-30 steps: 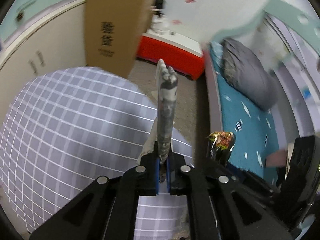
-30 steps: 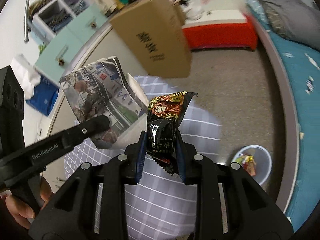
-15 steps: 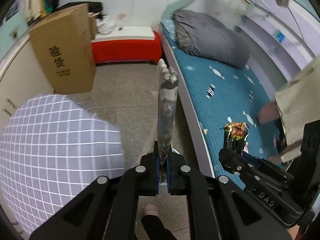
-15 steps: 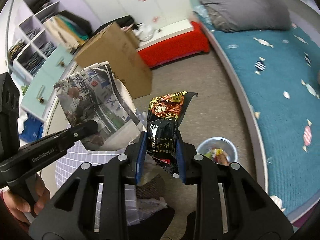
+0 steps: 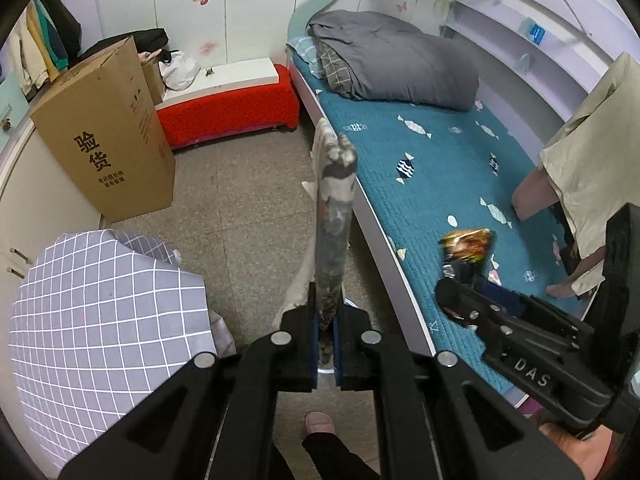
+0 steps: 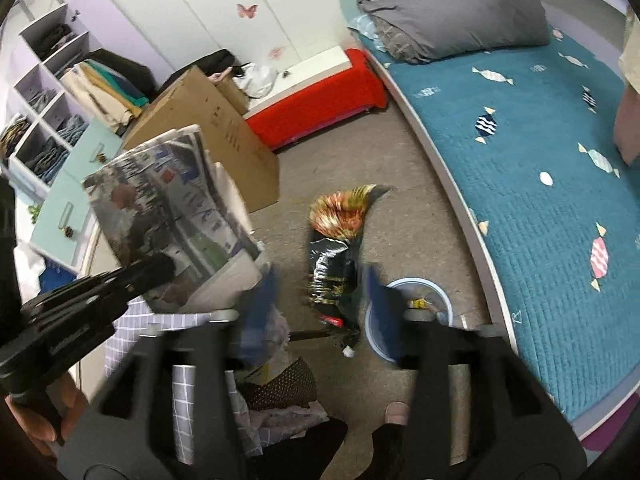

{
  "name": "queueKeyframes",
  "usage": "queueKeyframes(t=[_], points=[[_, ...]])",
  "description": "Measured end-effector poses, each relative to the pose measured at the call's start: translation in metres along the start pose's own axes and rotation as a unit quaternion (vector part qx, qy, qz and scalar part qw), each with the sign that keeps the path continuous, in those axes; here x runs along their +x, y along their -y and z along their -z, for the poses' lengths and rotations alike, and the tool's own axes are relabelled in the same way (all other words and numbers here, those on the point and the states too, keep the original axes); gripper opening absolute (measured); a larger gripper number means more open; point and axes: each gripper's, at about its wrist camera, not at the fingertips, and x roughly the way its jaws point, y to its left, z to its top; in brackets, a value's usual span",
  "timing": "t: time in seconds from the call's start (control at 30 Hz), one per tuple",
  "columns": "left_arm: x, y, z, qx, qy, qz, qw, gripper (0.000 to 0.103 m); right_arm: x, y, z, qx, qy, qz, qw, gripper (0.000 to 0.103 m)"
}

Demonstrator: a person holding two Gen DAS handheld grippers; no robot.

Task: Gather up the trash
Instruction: 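Carry the snack bag and newspaper with both tools over the bucket, then open the right tool to drop the snack bag into the bucket, then open the left tool to drop the newspaper into the bucket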

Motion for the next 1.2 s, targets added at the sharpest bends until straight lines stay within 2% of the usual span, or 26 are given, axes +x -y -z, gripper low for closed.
queueKeyframes(t=[0.2, 0.83, 1.2], points=[[0.009, 0.007, -0.005, 0.011, -0.013, 0.002, 0.9999, 0.005, 0.003, 0.005, -0.005, 0.005, -0.005, -0.005, 1.000, 0.055], [0.028, 0.041, -0.011, 0.046, -0.030, 0.023, 0.9982, 0.006, -0.036, 0.021, -0.004, 0.011, 0.055, 0.023, 0.998, 0.059], [0.033, 0.057, -0.015, 0.056, -0.031, 0.034, 0.9973, 0.009, -0.053, 0.033, -0.005, 0.030, 0.076, 0.022, 0.996, 0.062]])
